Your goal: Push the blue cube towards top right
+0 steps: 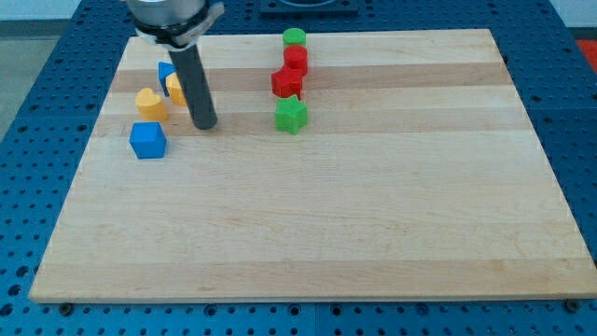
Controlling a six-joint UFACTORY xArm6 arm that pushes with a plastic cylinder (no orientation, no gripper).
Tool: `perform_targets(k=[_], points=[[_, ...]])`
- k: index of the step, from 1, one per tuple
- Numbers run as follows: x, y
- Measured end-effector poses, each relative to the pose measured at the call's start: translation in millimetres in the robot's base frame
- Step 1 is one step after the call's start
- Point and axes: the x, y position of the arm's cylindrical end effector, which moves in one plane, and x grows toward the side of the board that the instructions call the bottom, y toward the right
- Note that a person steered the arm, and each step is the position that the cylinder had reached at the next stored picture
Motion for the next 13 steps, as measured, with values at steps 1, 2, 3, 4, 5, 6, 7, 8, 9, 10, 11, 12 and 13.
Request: perform_targets(k=[1,2,3,4,5,6,7,8,9,10,11,12,13], points=[[-34.9,1.0],[-55.9,-48.5],[-55.7,-70.9],[-54.2,-38.1],[-69.3,-35.8],[-75.1,-45.0],[-89.1,-54.5],[-102.8,-68.5],[-102.1,-41.3],[-54.5,-10.5],[6.5,-24.6],[26.2,-7.9],[43.1,-5.0]])
